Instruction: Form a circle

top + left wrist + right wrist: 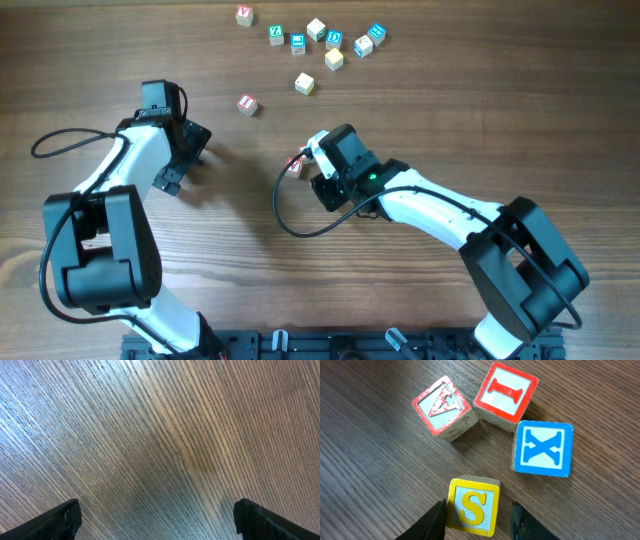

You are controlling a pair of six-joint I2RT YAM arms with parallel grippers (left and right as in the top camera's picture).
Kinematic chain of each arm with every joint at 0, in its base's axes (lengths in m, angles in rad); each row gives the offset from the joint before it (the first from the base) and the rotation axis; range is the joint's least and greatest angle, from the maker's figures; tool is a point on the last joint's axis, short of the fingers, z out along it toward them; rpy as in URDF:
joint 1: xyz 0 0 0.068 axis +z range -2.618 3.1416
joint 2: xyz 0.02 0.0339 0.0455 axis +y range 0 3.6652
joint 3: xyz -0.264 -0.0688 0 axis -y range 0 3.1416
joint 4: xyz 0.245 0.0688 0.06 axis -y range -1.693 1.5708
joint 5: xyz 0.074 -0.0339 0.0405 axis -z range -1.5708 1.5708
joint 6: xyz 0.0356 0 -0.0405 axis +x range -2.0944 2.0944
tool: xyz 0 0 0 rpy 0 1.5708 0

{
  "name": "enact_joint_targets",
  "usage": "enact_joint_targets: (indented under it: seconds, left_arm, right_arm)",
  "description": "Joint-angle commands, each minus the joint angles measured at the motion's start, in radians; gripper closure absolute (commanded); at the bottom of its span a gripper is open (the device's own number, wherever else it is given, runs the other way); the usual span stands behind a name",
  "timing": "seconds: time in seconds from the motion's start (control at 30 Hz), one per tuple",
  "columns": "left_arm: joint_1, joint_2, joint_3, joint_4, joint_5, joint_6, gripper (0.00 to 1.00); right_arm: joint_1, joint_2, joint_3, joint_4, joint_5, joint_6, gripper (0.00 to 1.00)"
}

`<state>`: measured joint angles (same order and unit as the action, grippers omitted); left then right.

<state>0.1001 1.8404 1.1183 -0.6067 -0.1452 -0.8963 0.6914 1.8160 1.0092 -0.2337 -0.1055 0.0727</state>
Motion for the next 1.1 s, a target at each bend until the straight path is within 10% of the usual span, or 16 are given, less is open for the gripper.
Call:
enact_joint_targets:
  seconds: [0.0, 0.47, 0.77, 1.07]
  left_arm:
    - [0.003, 0.011, -0.006, 0.0, -0.013, -0.002, 0.0]
    - [0.003, 0.011, -0.006, 0.0, -0.013, -0.002, 0.0]
    - [0.003, 0.011, -0.006, 0.0, -0.013, -0.002, 0.0]
    - [0.003, 0.011, -0.006, 0.0, -0.013, -0.002, 0.0]
  right_arm:
    - [0.002, 0.014, -0.003, 0.005, 0.027, -0.017, 0.59]
    - [-0.004, -0.057, 0.058, 0.012, 0.056, -0.009, 0.49]
    - [-0.129, -0.052, 0.076, 0.039, 0.143, 0.141, 0.96]
    - [-0.146, 0.079, 0.076, 0.071, 0.127, 0.167, 0.96]
